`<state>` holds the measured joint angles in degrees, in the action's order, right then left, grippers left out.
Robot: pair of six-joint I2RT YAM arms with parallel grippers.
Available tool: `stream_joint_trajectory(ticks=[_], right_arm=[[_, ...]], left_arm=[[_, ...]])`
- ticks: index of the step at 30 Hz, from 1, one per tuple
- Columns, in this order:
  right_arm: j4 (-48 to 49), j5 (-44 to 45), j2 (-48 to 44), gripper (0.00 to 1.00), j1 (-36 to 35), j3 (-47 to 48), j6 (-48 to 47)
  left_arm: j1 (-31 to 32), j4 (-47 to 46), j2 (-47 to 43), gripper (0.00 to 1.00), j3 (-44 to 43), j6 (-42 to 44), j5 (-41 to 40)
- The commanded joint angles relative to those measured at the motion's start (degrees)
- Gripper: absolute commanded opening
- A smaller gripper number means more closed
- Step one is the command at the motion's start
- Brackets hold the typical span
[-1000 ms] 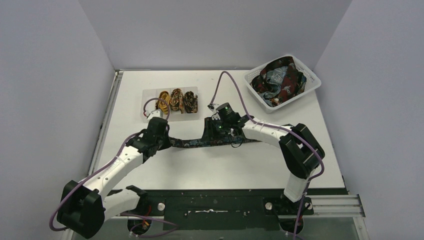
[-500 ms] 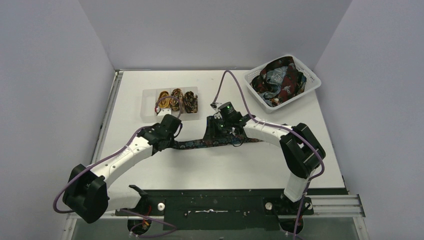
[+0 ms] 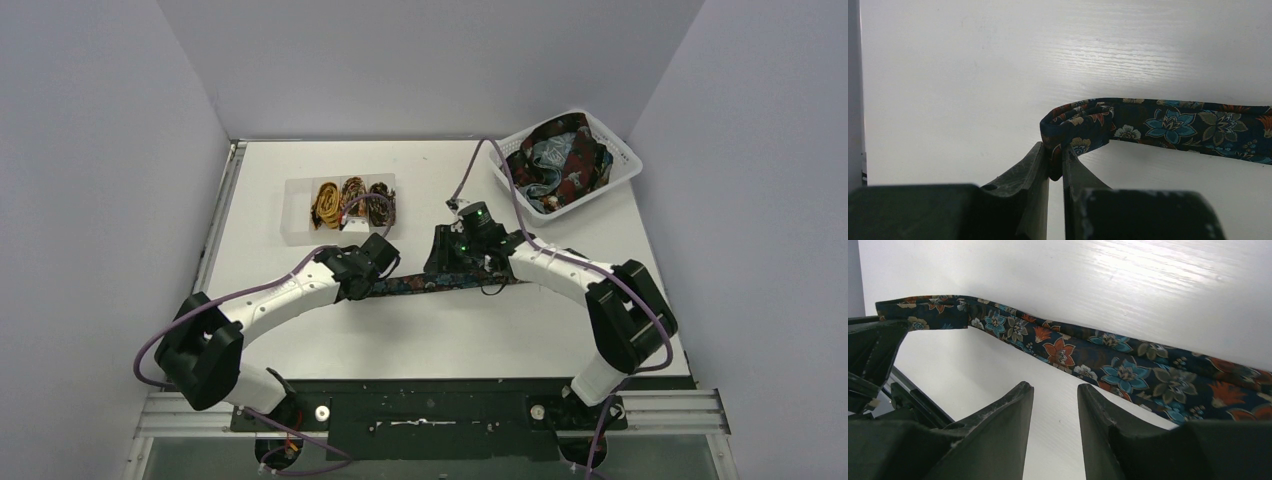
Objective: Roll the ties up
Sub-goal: Roll the tie at the center of the board.
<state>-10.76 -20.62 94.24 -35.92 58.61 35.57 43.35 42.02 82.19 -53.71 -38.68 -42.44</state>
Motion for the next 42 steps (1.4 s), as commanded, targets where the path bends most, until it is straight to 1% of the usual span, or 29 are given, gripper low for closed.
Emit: stream_joint_trajectory(ticks=[1,7,10,21,26,28,32,34,35,39,42], right_arm=[[2.89,2.65,-6.82,0.4,2.73,-1.94,2.19],[2.39,2.97,-9.55,0.42,4.81,-3.09,2.65],[1.99,2.74,-10.0,0.43,5.53,-3.12,2.75],[1.5,1.81,-12.26,0.46,7.69,-5.1,2.48],[1.96,1.06,-12.95,0.47,8.66,-6.57,2.59],[1.97,0.66,-13.1,0.49,9.02,-7.17,2.5],[2.61,-0.16,-13.29,0.57,9.61,-8.16,2.59],[2.59,-0.58,-13.01,0.59,9.88,-8.01,2.62],[2.59,-0.64,-12.96,0.6,9.95,-7.92,2.58],[2.5,-1.68,-12.34,0.62,10.25,-7.44,2.33],[2.68,-2.93,-11.68,0.63,10.3,-7.02,2.39]], left_arm=[[2.02,1.89,2.63,0.0,-4.65,-2.51,-4.99],[4.73,3.98,7.24,0.0,-7.73,-4.46,-6.92],[5.78,3.61,9.2,0.0,-8.85,-5.1,-6.98],[8.49,-0.79,17.28,0.0,-13.13,-4.57,-3.88],[8.82,-3.52,20.66,0.0,-14.87,-4.07,-0.66],[8.87,-4.06,21.21,0.06,-14.95,-4.6,0.74],[8.81,-8.52,20.72,0.16,-13.9,-3.97,5.22],[8.7,-10.41,20.21,0.23,-13.87,-3.62,7.25],[8.7,-11.33,19.9,0.28,-13.98,-3.2,8.28],[8.06,-11.42,18.39,0.44,-14.32,-2.9,10.52],[7.38,-11.74,15.68,0.49,-14.22,-2.9,11.57]])
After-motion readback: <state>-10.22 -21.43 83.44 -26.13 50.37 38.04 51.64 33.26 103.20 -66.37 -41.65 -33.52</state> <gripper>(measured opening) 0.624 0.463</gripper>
